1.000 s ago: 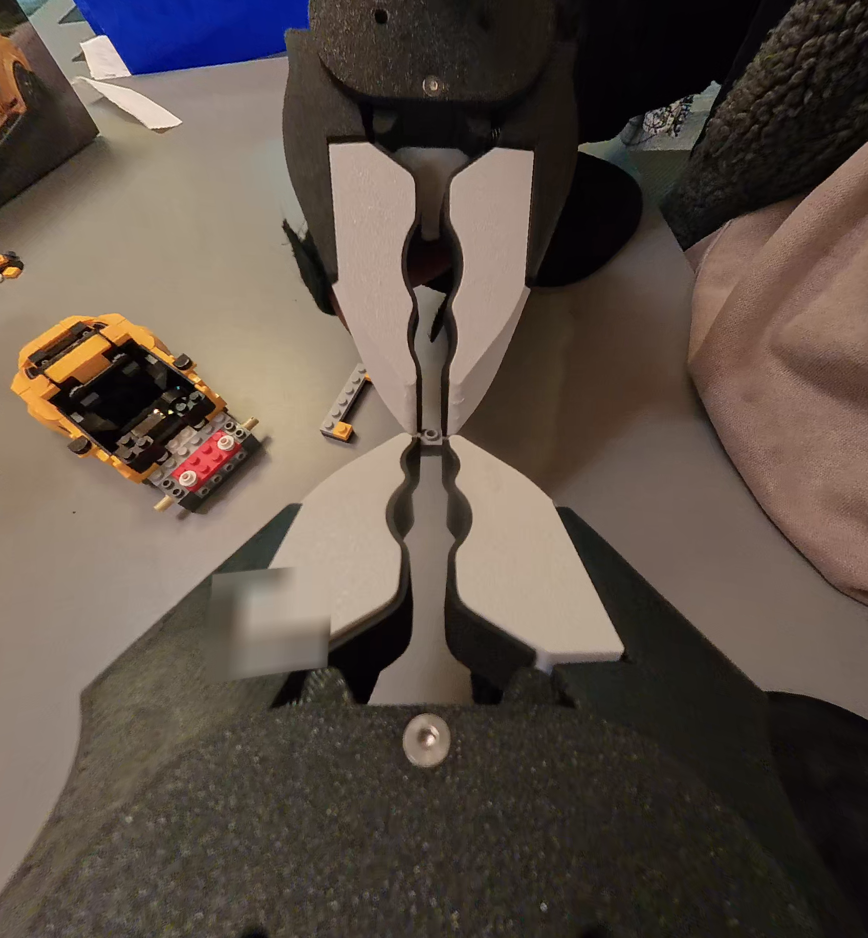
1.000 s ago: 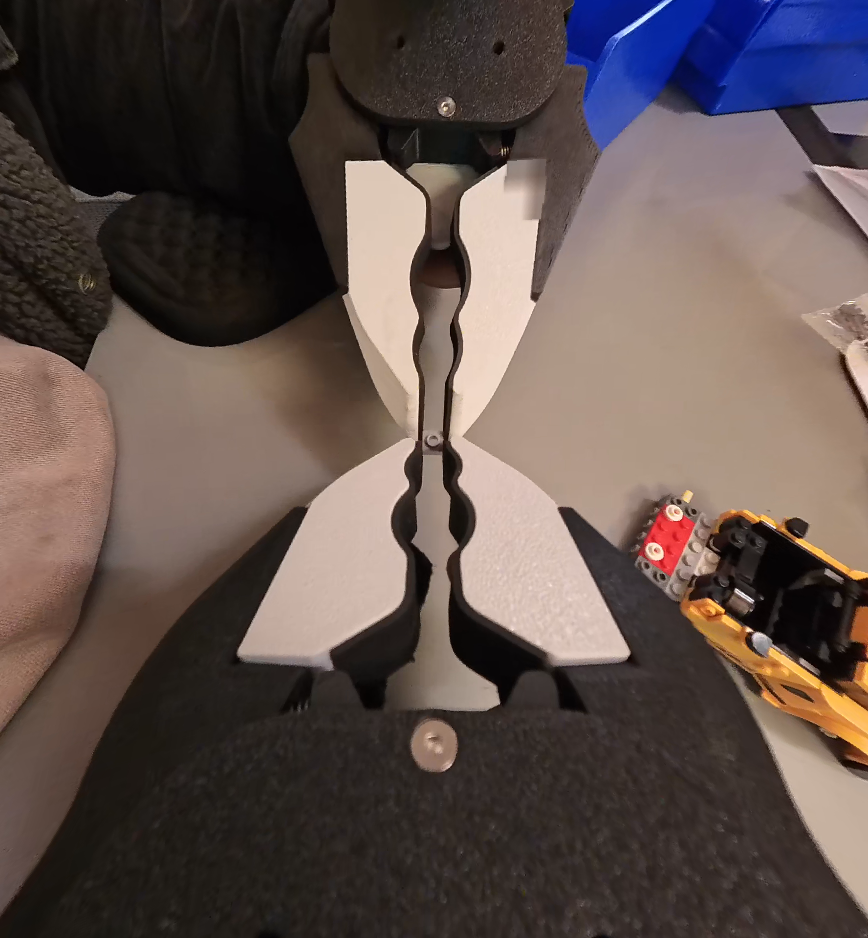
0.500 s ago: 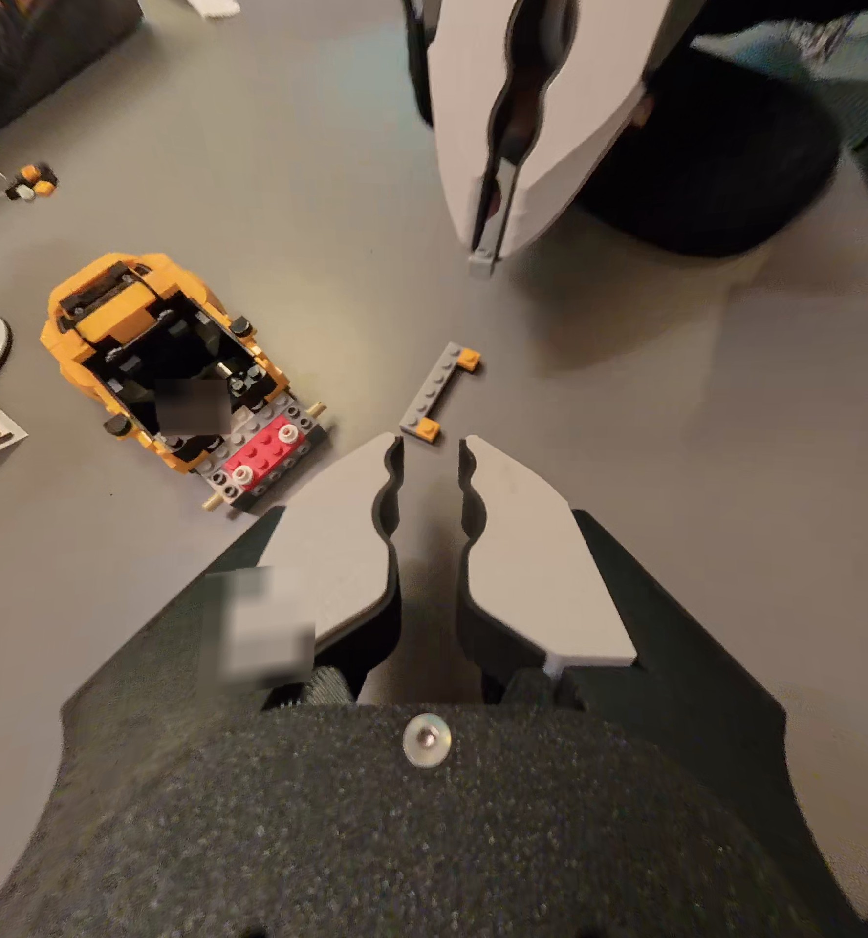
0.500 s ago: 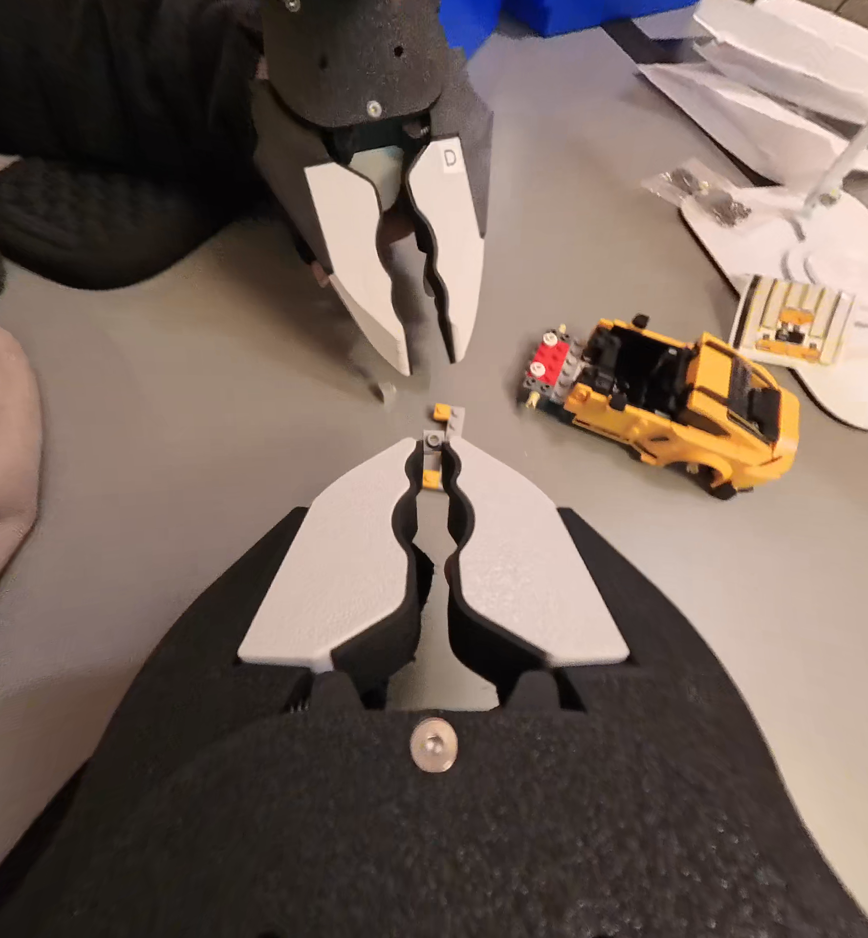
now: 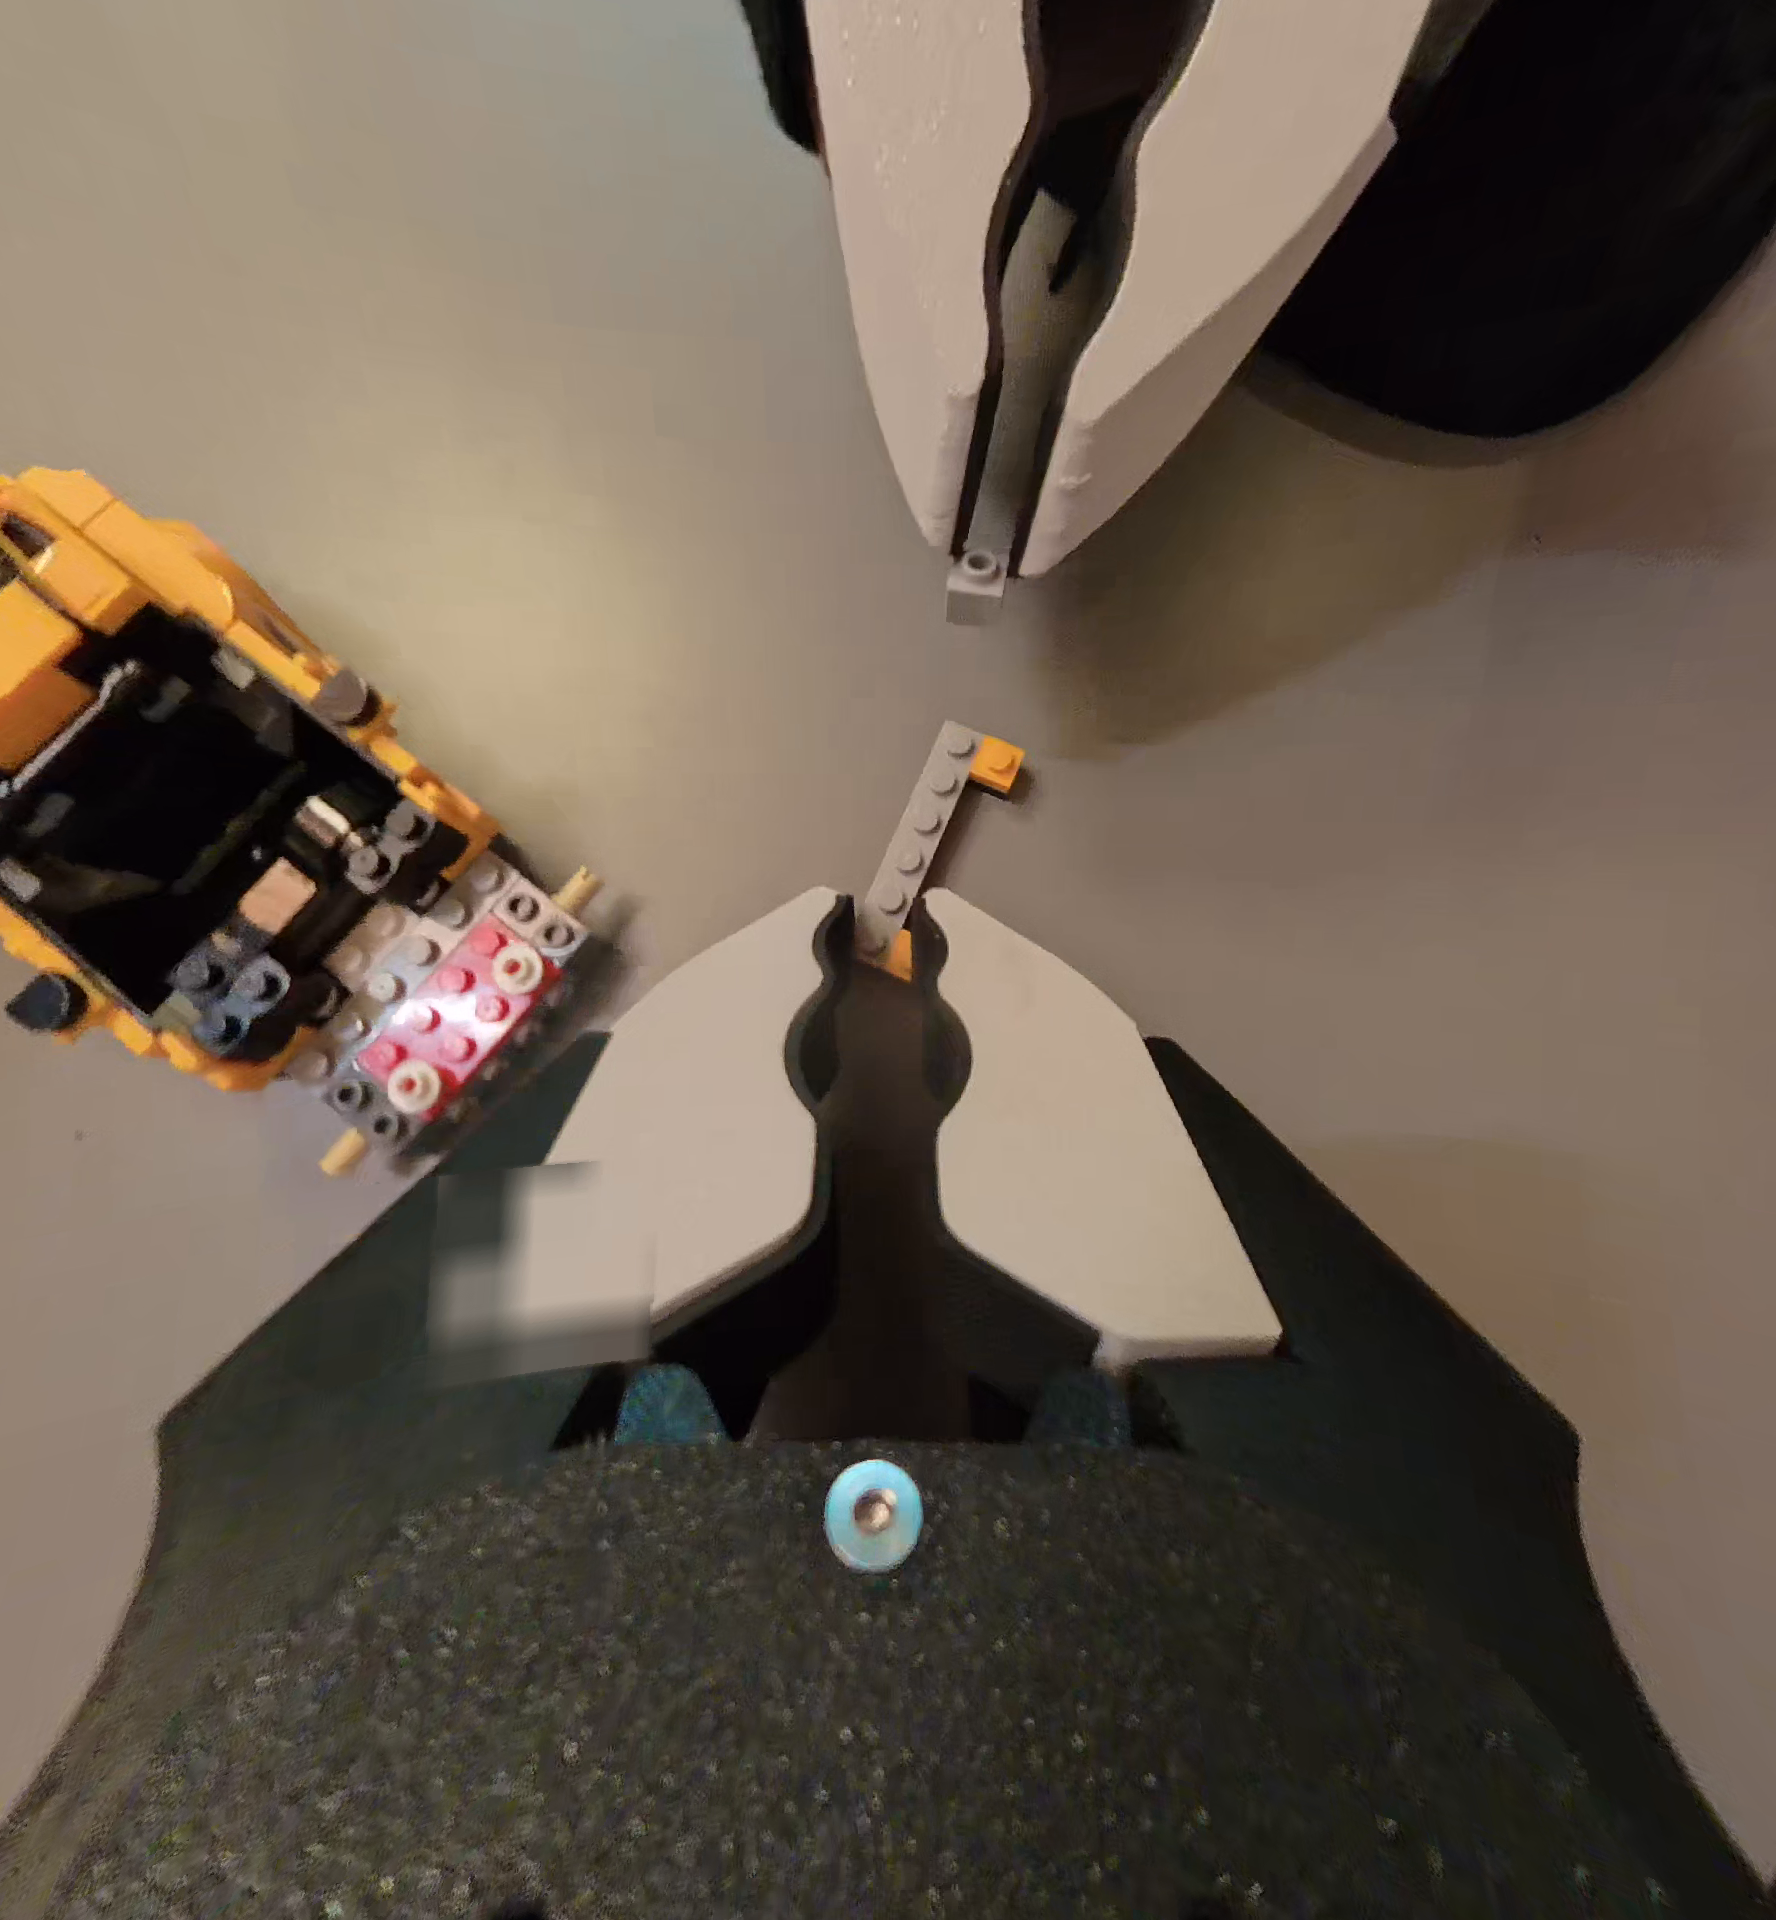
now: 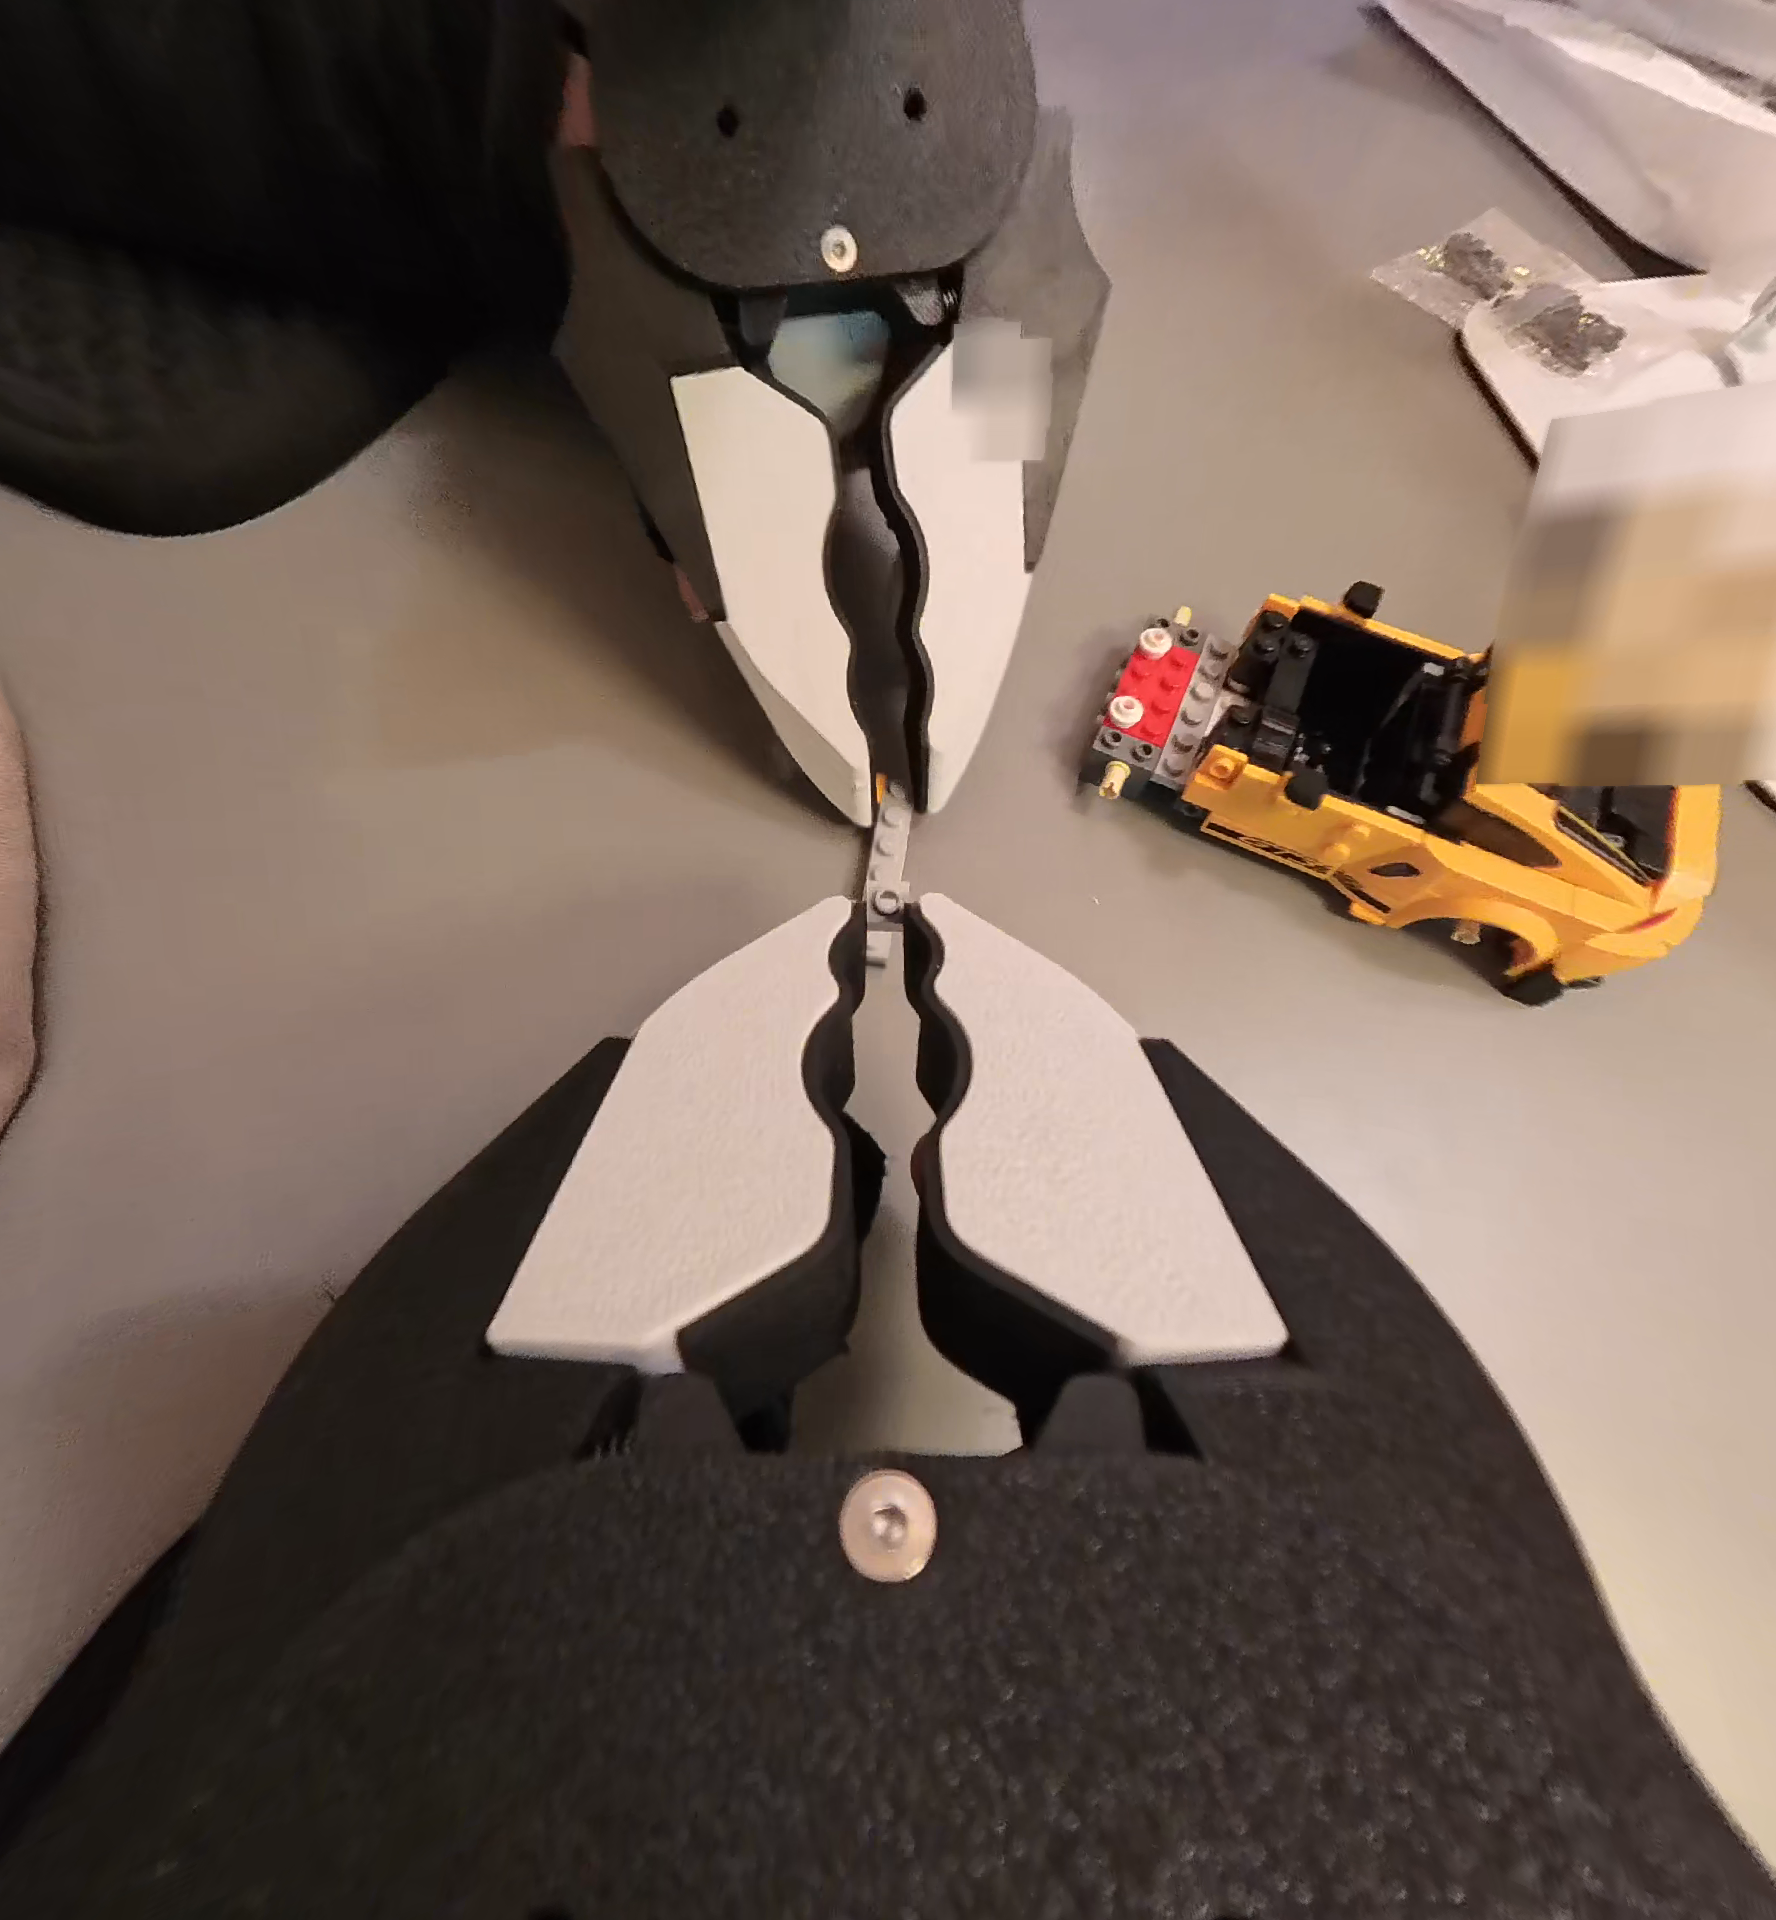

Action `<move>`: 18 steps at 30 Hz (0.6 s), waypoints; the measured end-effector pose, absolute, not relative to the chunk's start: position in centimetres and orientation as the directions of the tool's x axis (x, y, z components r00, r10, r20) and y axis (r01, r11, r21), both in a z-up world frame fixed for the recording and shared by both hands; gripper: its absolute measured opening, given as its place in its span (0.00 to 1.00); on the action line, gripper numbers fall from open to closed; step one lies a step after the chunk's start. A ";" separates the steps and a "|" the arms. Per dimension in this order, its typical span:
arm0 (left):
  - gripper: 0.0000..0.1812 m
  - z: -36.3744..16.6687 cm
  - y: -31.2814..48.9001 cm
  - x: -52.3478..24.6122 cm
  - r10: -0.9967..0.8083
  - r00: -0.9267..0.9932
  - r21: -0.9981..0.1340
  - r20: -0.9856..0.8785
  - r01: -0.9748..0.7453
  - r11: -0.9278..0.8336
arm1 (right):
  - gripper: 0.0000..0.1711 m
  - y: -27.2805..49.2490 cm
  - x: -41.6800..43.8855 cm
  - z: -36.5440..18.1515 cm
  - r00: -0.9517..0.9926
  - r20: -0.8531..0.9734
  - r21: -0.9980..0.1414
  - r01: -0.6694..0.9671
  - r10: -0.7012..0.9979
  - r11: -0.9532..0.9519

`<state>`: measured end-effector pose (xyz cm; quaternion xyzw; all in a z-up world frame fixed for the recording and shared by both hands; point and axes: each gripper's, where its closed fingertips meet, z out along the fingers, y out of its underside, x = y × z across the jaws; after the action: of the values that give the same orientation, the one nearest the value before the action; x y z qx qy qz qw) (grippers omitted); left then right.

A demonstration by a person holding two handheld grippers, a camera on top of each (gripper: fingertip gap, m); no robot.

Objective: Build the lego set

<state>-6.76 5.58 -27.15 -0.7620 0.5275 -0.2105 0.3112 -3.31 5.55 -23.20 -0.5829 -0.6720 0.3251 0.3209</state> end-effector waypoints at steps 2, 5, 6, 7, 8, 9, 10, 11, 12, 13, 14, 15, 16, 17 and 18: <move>0.05 -27.2 5.1 -7.2 -0.912 0.409 -0.673 -0.024 -0.681 -0.288 | 0.04 5.2 -3.7 -23.4 -0.127 0.050 -0.798 0.592 0.991 0.116; 0.05 -27.1 4.0 -7.3 -0.884 0.468 -0.661 -0.022 -0.670 -0.338 | 0.03 4.3 -4.4 -23.7 -0.157 0.054 -0.777 0.614 0.986 0.141; 0.06 -27.1 3.6 -7.3 -0.882 0.471 -0.665 -0.015 -0.664 -0.343 | 0.04 4.1 -4.7 -23.8 -0.169 0.054 -0.770 0.621 0.984 0.149; 0.07 -27.0 3.2 -7.3 -0.882 0.471 -0.671 -0.014 -0.658 -0.341 | 0.03 3.8 -4.9 -23.9 -0.181 0.055 -0.763 0.626 0.982 0.158; 0.08 -26.9 2.9 -7.3 -0.884 0.466 -0.678 -0.014 -0.655 -0.334 | 0.04 3.6 -5.1 -24.0 -0.190 0.057 -0.756 0.634 0.980 0.167; 0.09 -26.8 2.6 -7.4 -0.890 0.456 -0.686 -0.014 -0.652 -0.323 | 0.03 3.4 -5.3 -24.1 -0.199 0.057 -0.746 0.643 0.978 0.174; 0.10 -26.7 2.4 -7.5 -0.896 0.443 -0.696 -0.016 -0.648 -0.308 | 0.04 3.2 -5.4 -24.3 -0.207 0.055 -0.736 0.652 0.977 0.179; 0.11 -26.5 2.4 -7.7 -0.902 0.432 -0.705 -0.024 -0.647 -0.291 | 0.04 3.1 -5.6 -24.5 -0.213 0.054 -0.727 0.662 0.976 0.185; 0.11 -26.5 2.5 -7.9 -0.907 0.420 -0.710 -0.034 -0.649 -0.274 | 0.03 3.0 -5.7 -24.6 -0.218 0.054 -0.716 0.671 0.975 0.190; 0.13 -26.5 2.6 -8.0 -0.912 0.408 -0.716 -0.041 -0.649 -0.258 | 0.03 3.0 -5.8 -24.7 -0.220 0.056 -0.706 0.681 0.974 0.194; 0.14 -26.5 2.7 -8.0 -0.917 0.398 -0.723 -0.035 -0.644 -0.251 | 0.03 3.0 -6.0 -24.8 -0.225 0.057 -0.700 0.686 0.973 0.199; 0.14 -26.5 2.7 -7.9 -0.920 0.392 -0.728 -0.020 -0.636 -0.255 | 0.03 2.9 -6.1 -24.8 -0.231 0.056 -0.695 0.689 0.971 0.204; 0.14 -26.5 2.7 -7.8 -0.922 0.388 -0.732 -0.009 -0.630 -0.258 | 0.04 2.9 -6.2 -24.9 -0.235 0.054 -0.689 0.695 0.971 0.207; 0.14 -26.5 2.7 -7.8 -0.924 0.382 -0.735 -0.007 -0.628 -0.255 | 0.03 3.0 -6.3 -25.0 -0.239 0.055 -0.682 0.700 0.970 0.211; 0.13 -26.5 2.6 -7.7 -0.926 0.377 -0.735 -0.011 -0.631 -0.248 | 0.03 3.0 -6.5 -25.1 -0.243 0.053 -0.677 0.704 0.968 0.214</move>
<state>-7.70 2.63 -26.54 -0.7587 0.5130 -0.2201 0.3358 -6.46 3.05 -25.11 -0.5650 -0.7401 0.2718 0.2432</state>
